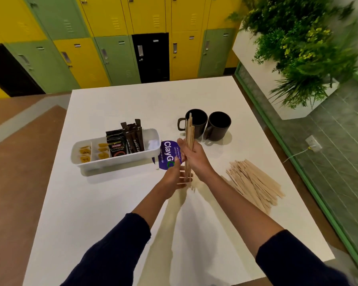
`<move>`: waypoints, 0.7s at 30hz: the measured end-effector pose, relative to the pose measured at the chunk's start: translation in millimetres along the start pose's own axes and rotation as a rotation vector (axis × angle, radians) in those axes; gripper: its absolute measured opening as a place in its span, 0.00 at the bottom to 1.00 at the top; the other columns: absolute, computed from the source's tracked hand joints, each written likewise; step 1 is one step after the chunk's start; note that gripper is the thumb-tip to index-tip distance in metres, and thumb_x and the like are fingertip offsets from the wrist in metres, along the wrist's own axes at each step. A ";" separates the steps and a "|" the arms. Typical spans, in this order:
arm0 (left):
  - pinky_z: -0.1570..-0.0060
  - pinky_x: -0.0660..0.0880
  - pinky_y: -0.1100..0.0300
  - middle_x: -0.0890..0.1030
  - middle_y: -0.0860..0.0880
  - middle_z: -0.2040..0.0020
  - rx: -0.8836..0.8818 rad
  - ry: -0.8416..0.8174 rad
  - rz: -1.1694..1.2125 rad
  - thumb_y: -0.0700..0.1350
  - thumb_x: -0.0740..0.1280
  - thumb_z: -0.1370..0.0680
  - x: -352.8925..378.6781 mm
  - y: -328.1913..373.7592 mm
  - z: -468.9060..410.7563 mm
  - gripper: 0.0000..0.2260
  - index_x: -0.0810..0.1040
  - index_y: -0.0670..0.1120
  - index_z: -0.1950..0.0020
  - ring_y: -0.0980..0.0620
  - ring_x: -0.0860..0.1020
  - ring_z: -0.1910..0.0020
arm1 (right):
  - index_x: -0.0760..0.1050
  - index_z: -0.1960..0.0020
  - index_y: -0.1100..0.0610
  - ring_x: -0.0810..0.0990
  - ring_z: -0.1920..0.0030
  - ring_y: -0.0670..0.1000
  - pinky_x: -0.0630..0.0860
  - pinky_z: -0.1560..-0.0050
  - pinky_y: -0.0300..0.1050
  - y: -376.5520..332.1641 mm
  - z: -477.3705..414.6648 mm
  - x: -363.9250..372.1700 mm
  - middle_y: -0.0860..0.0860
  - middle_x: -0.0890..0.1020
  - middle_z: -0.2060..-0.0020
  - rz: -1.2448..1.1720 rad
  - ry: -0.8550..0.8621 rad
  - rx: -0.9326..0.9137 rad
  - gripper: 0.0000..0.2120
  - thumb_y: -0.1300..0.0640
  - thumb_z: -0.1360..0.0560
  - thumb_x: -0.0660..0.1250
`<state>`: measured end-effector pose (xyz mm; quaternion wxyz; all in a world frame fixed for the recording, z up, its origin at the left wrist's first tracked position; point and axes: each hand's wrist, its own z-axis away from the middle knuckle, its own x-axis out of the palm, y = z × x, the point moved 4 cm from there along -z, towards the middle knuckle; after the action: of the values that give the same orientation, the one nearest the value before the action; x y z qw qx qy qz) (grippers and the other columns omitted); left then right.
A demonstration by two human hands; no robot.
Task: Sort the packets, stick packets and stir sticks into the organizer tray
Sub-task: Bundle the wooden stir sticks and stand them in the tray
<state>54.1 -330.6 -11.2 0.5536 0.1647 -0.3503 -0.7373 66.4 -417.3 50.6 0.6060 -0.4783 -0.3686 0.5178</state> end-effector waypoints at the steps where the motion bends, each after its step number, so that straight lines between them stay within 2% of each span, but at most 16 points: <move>1: 0.42 0.73 0.48 0.80 0.42 0.50 -0.066 -0.064 0.085 0.63 0.45 0.20 0.7 -0.4 1.0 0.30 0.74 0.42 0.42 0.42 0.78 0.46 | 0.72 0.52 0.57 0.79 0.67 0.43 0.76 0.62 0.36 -3.0 -1.4 6.7 0.46 0.77 0.68 -0.003 0.008 -0.009 0.11 0.49 0.23 0.63; 3: 0.41 0.73 0.48 0.79 0.42 0.45 -0.130 -0.166 0.279 0.66 0.46 0.22 3.3 2.2 1.4 0.30 0.76 0.45 0.42 0.43 0.77 0.43 | 0.71 0.59 0.56 0.76 0.67 0.46 0.74 0.58 0.42 -4.1 -3.0 17.7 0.47 0.75 0.69 -0.009 0.016 -0.028 0.12 0.48 0.24 0.66; 5: 0.44 0.74 0.51 0.79 0.45 0.43 -0.128 -0.216 0.475 0.64 0.50 0.22 3.1 7.4 4.1 0.26 0.76 0.48 0.40 0.47 0.77 0.42 | 0.72 0.62 0.52 0.76 0.65 0.45 0.73 0.57 0.40 -1.2 -1.5 25.0 0.47 0.76 0.68 -0.030 0.044 -0.023 0.10 0.48 0.26 0.69; 8: 0.50 0.75 0.55 0.80 0.47 0.47 -0.098 -0.225 0.646 0.59 0.54 0.20 -4.5 12.3 8.3 0.19 0.77 0.50 0.42 0.51 0.77 0.44 | 0.76 0.55 0.53 0.80 0.60 0.47 0.75 0.56 0.38 5.0 3.6 34.8 0.48 0.80 0.64 -0.031 0.063 0.005 0.12 0.46 0.30 0.73; 10: 0.50 0.75 0.56 0.80 0.47 0.46 -0.089 -0.195 0.643 0.57 0.53 0.20 -13.5 9.3 6.2 0.18 0.76 0.49 0.41 0.51 0.77 0.45 | 0.76 0.51 0.54 0.81 0.57 0.47 0.75 0.56 0.36 6.3 6.1 39.7 0.48 0.81 0.61 -0.010 0.049 0.010 0.15 0.45 0.31 0.72; 13: 0.49 0.76 0.56 0.80 0.46 0.46 -0.114 -0.144 0.578 0.56 0.54 0.19 -25.4 2.8 2.7 0.19 0.75 0.47 0.39 0.51 0.77 0.47 | 0.74 0.55 0.50 0.80 0.62 0.44 0.75 0.58 0.34 3.7 6.6 48.2 0.48 0.80 0.64 0.020 0.027 -0.059 0.09 0.46 0.28 0.70; 16: 0.49 0.74 0.60 0.79 0.45 0.52 -0.119 -0.063 0.519 0.50 0.56 0.19 -36.4 -0.7 -1.4 0.13 0.76 0.44 0.46 0.52 0.77 0.52 | 0.73 0.56 0.52 0.80 0.66 0.46 0.79 0.55 0.41 1.6 3.8 54.9 0.51 0.80 0.67 0.018 0.047 -0.115 0.09 0.47 0.26 0.68; 19: 0.62 0.73 0.64 0.77 0.46 0.61 -0.119 0.027 0.496 0.44 0.58 0.20 -47.8 -1.4 -3.6 0.09 0.76 0.43 0.54 0.54 0.75 0.63 | 0.72 0.51 0.58 0.82 0.65 0.44 0.79 0.57 0.38 -5.7 0.0 57.0 0.54 0.83 0.64 0.037 0.118 -0.177 0.12 0.49 0.24 0.66; 21: 0.70 0.72 0.67 0.76 0.48 0.67 -0.120 0.075 0.493 0.42 0.57 0.20 -52.9 0.0 -2.5 0.11 0.75 0.43 0.60 0.55 0.73 0.70 | 0.69 0.46 0.58 0.83 0.64 0.45 0.79 0.59 0.37 -12.7 -1.9 58.7 0.55 0.83 0.59 0.090 0.154 -0.258 0.10 0.52 0.22 0.64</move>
<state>73.2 -282.2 -20.6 0.7381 0.0681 -0.3147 -0.5929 82.9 -360.2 59.5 0.5421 -0.6065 -0.3629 0.4545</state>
